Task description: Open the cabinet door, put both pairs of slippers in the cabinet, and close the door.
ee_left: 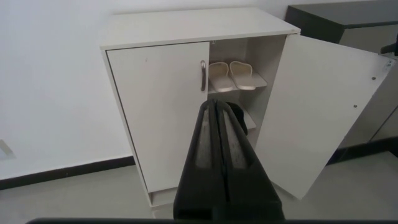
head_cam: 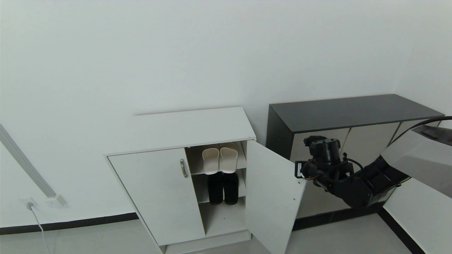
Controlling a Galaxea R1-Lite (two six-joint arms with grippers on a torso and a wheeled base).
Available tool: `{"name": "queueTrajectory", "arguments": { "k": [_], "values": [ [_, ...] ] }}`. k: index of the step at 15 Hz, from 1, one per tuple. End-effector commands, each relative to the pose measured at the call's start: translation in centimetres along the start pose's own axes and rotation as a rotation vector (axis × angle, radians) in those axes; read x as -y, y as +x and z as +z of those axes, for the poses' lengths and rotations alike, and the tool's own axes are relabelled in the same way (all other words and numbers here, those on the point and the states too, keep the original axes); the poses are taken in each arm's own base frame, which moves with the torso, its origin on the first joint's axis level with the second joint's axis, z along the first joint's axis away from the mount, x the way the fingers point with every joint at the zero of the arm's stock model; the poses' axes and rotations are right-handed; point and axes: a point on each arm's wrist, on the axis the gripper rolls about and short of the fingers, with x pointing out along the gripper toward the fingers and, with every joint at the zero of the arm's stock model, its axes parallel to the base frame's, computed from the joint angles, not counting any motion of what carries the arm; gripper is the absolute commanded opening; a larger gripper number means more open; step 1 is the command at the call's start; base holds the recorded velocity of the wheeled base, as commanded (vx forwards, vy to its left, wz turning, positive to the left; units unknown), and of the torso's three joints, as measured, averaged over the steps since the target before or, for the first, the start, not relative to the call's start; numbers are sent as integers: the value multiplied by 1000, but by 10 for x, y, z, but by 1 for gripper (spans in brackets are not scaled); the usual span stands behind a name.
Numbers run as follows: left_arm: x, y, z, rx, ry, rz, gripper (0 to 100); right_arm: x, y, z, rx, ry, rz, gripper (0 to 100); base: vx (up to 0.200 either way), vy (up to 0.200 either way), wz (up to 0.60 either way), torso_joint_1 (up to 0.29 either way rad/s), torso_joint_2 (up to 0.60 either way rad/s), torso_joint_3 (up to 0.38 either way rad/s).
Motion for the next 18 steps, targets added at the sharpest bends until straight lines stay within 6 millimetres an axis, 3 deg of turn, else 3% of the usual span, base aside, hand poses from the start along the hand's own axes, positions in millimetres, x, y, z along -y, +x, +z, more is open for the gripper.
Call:
{"name": "queueTrajectory", "arguments": {
  "k": [1,5,9,12,15,18],
  "values": [
    [0,0,0,-1,0,0,0,-1,0,-2,-6,-4,2,0,0,0,0,0,0,0],
    [0,0,0,-1,0,0,0,-10,-5,-7,-13,-17,19,0,0,0,0,0,0,0],
    [0,0,0,-1,-2,0,0,-31,-25,-18,-38,-54,78,0,0,0,0,0,0,0],
    [0,0,0,-1,-2,0,0,-52,-45,-27,-53,-81,143,0,0,0,0,0,0,0],
    [0,0,0,-1,-2,0,0,-82,-79,-37,-65,-102,248,0,0,0,0,0,0,0],
    [0,0,0,-1,-2,2,0,-97,-110,-39,-61,-107,330,0,0,0,0,0,0,0]
  ]
}}
